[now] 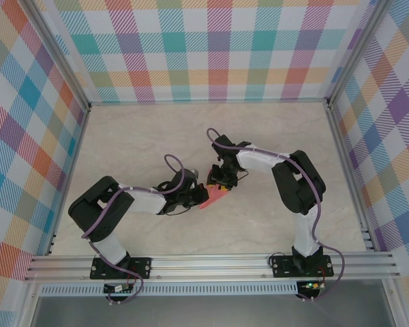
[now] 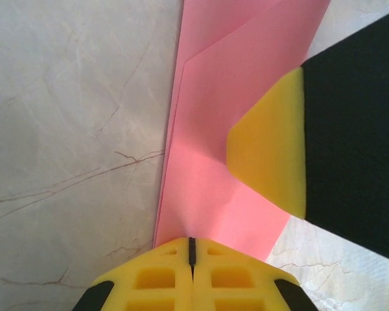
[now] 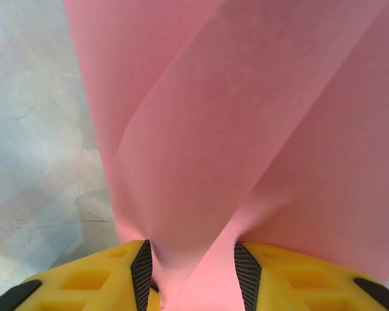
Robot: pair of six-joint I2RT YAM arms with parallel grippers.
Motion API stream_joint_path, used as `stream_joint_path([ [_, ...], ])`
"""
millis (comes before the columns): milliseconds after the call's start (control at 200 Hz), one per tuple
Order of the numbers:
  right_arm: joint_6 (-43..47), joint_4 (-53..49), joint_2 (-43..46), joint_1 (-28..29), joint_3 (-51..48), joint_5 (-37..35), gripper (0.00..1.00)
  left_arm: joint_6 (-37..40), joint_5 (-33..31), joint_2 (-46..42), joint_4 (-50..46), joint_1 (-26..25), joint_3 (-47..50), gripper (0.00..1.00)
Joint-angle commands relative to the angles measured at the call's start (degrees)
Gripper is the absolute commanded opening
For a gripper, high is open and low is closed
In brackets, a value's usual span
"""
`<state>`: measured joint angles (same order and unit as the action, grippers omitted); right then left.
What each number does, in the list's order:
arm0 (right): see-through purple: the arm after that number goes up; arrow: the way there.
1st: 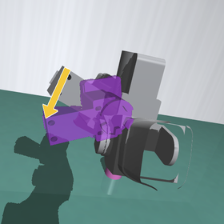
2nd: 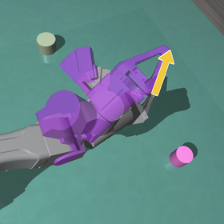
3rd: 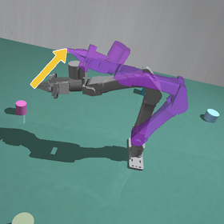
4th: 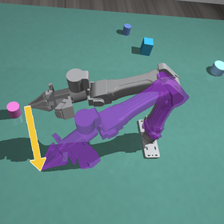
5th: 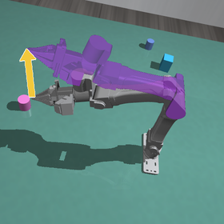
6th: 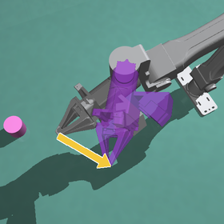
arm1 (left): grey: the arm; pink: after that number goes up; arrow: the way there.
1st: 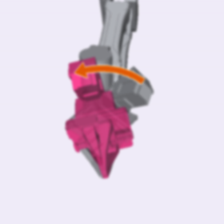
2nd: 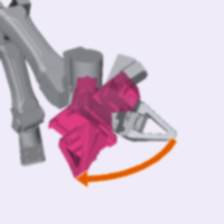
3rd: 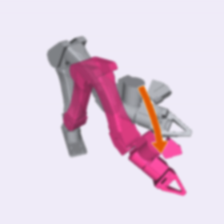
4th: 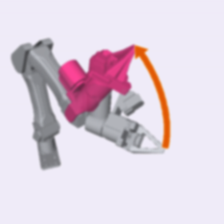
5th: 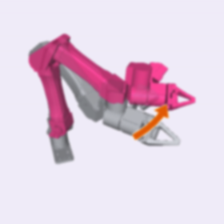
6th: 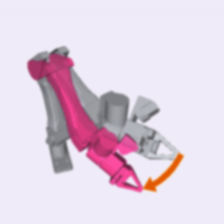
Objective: Fold a paper plane with a square sheet of paper (pick it up from the middle)
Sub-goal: Fourth fold the wing at the center of the table.
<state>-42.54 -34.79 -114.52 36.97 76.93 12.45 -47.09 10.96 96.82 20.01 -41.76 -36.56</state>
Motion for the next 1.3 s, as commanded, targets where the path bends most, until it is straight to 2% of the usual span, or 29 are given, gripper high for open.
stream_joint_path([
  [0, 1.5, 1.4, 3.2, -0.1, -2.5, -2.2, 0.44, -0.7, -1.9, 2.3, -6.9, 0.6, -0.1, 0.03],
  [175, 3.0, 7.5, 12.6, -1.3, -7.3, -2.0, 0.46, -0.6, -2.2, 2.7, -8.1, 0.5, -0.2, 0.02],
  [245, 5.1, 10.9, 13.6, -1.9, -10.1, 0.7, 0.39, -0.6, -2.2, 3.2, -8.3, 0.6, -0.4, 0.02],
  [400, 7.5, 16.1, 12.0, -1.9, -13.0, 8.7, 0.18, -0.7, -2.1, 4.2, -8.4, 0.7, -0.6, 0.01],
  [555, 7.5, 19.6, 9.4, -1.9, -14.1, 11.1, 0.12, -1.2, -2.5, 4.8, -8.9, 0.6, -0.6, 0.0],
  [855, 8.0, 21.7, 5.4, -2.3, -14.0, 12.8, 0.1, -1.5, -3.0, 4.7, -10.6, 0.5, -0.9, 0.0],
  [1295, 10.9, 20.6, 1.6, -5.1, -13.2, 11.7, 0.09, -0.4, -3.2, 4.4, -15.5, 0.6, -1.8, 0.0],
])
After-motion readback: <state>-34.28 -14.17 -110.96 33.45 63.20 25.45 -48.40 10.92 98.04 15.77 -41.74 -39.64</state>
